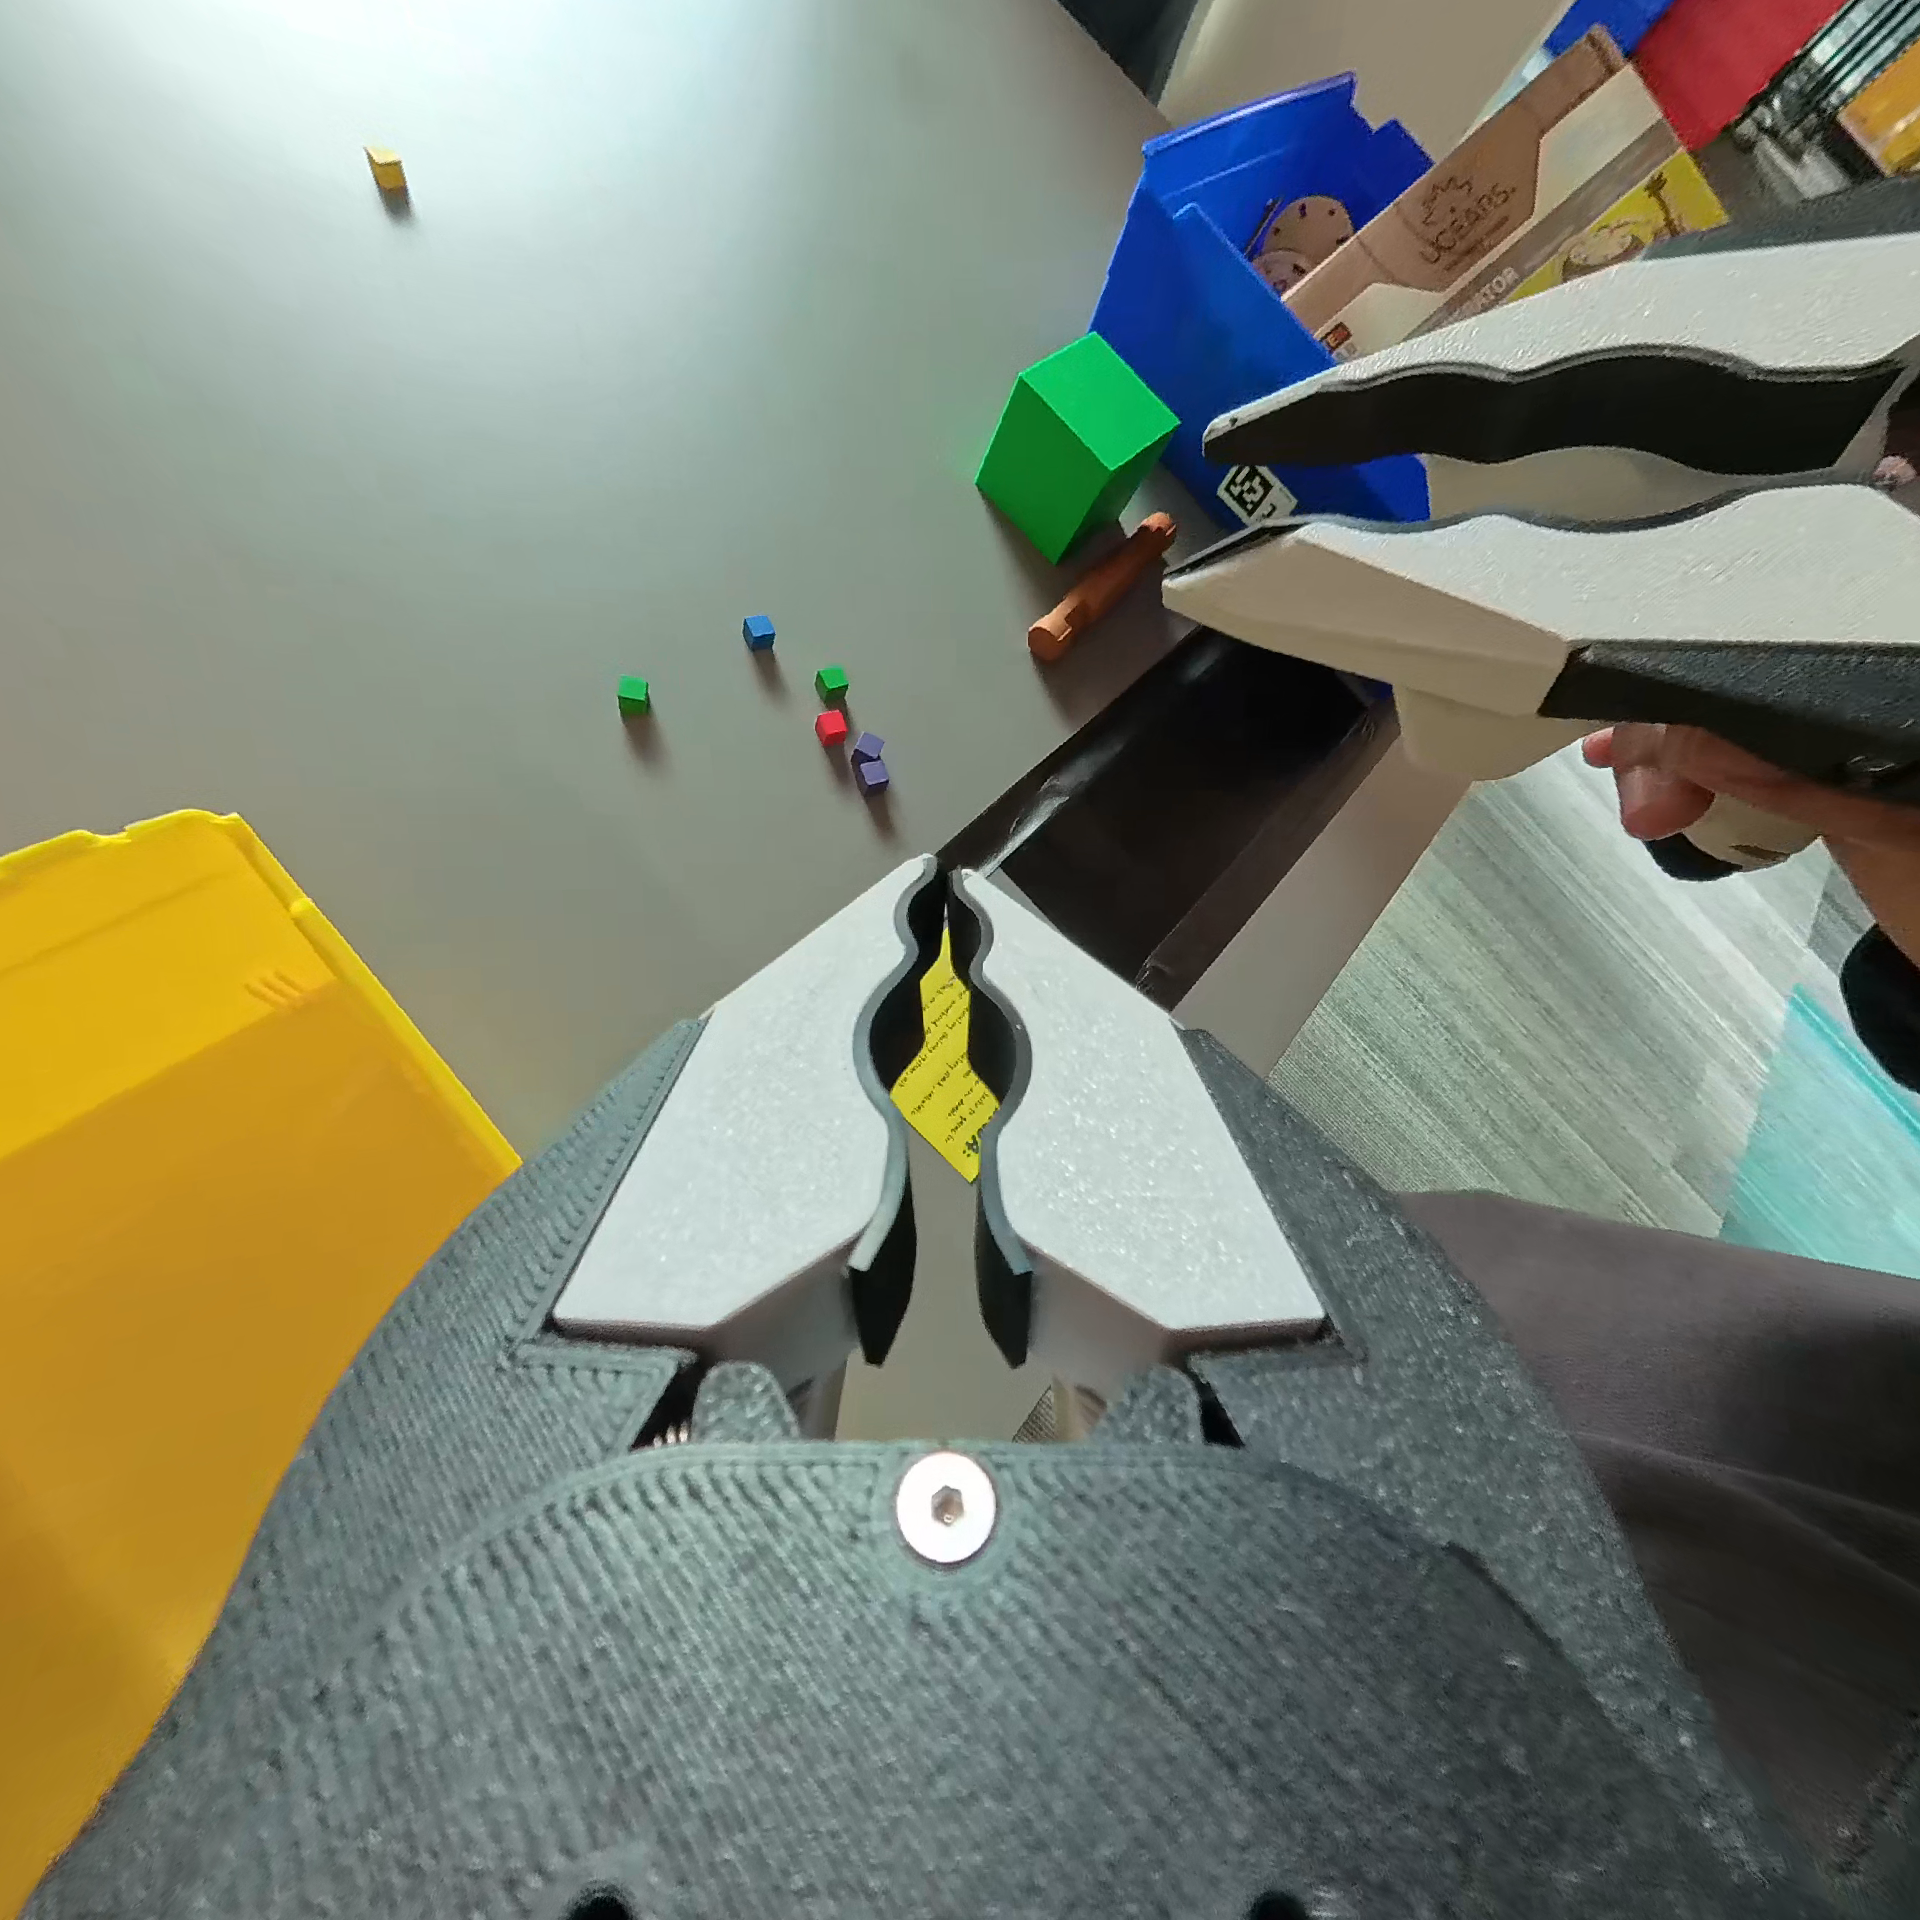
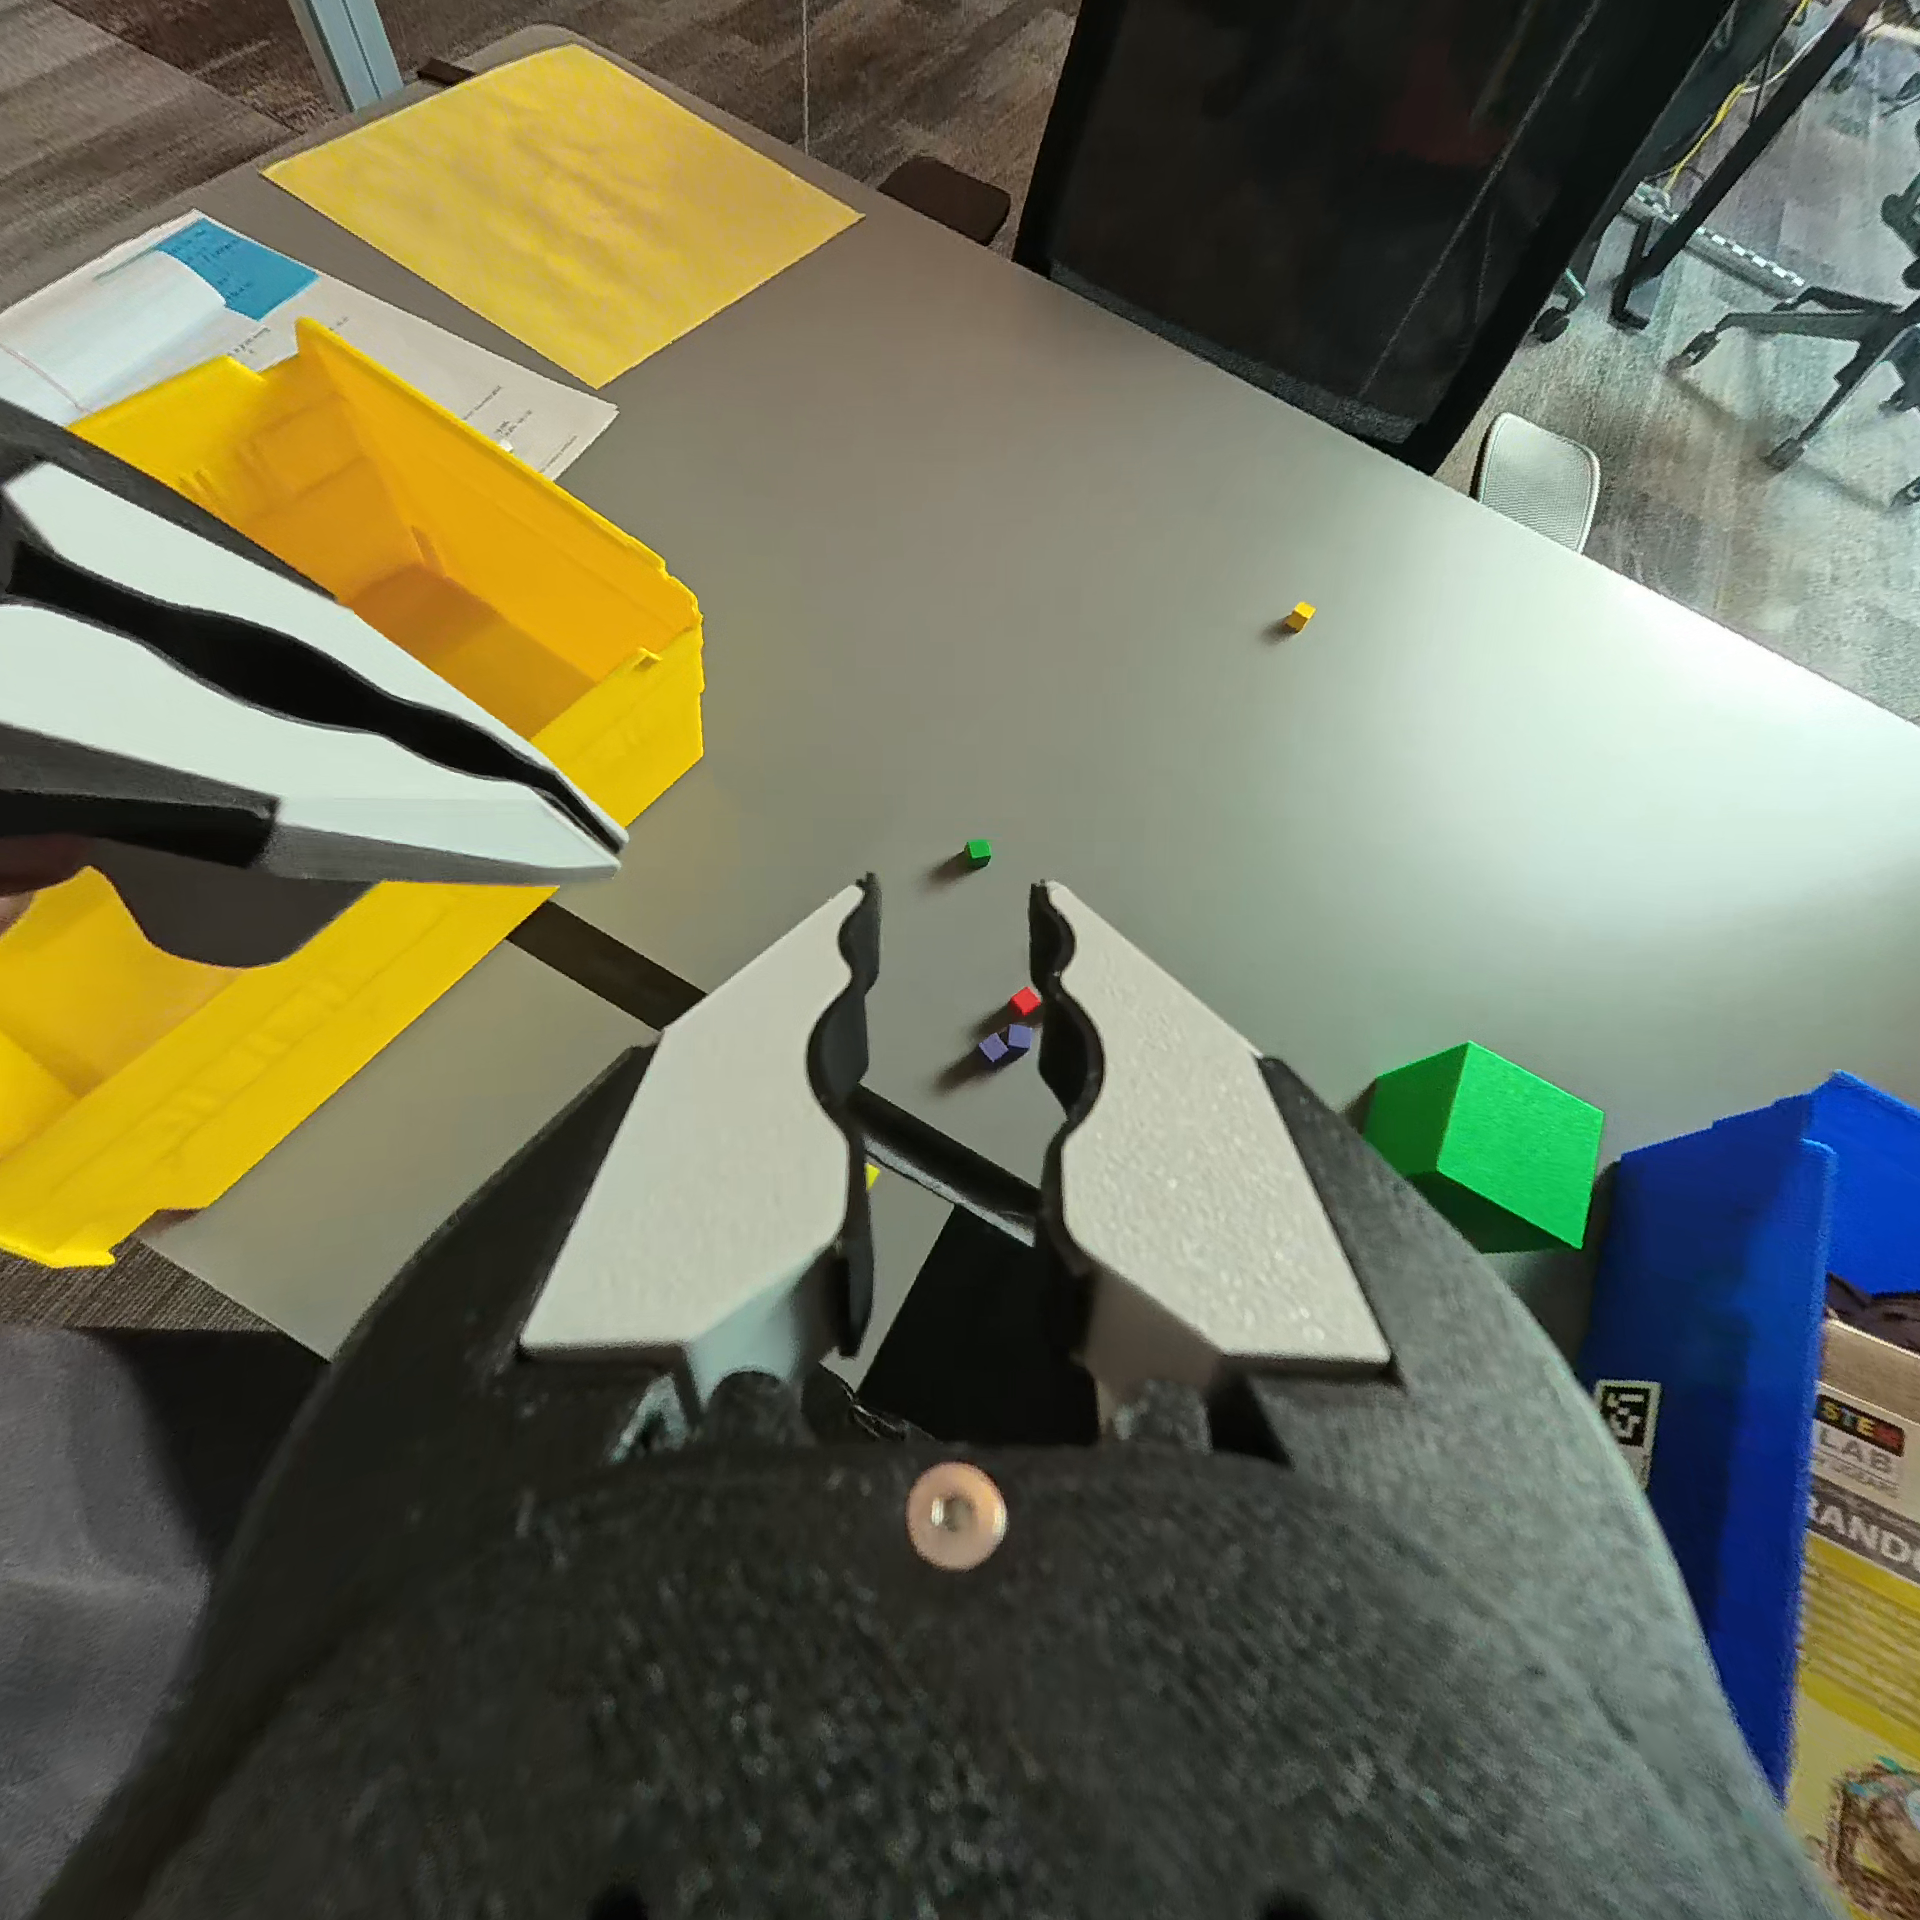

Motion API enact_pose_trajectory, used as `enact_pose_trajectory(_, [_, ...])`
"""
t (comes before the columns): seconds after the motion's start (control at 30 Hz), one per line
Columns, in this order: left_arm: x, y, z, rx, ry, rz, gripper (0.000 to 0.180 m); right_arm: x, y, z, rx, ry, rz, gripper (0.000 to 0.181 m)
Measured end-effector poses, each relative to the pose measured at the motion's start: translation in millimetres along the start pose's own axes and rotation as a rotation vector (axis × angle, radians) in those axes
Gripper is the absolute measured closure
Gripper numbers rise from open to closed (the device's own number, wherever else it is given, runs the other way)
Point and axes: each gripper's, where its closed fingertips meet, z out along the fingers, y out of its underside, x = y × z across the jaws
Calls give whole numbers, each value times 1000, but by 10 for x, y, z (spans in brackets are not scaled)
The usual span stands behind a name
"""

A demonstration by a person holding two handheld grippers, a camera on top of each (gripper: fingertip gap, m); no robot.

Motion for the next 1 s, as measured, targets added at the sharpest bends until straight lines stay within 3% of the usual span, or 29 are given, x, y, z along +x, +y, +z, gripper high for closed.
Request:
enact_pose_trajectory(0.23, [2, 55, -8, -3, 1, -9, 180, -52, 46, 3, -15, -12, 0, 152])
enact_pose_trajectory(0.43, [25, 49, -38, 10, -3, 17, 180, -251, 28, -85, -5, -155, 66, 160])
enact_pose_trajectory(0.7, [83, 89, -54, -14, -22, 81, 180, -123, 77, -133, 7, -106, 70, 163])
enact_pose_trajectory(1.0, [36, -163, -47, 22, -262, 233, 180, 289, -13, -155, 74, -57, -74, 181])
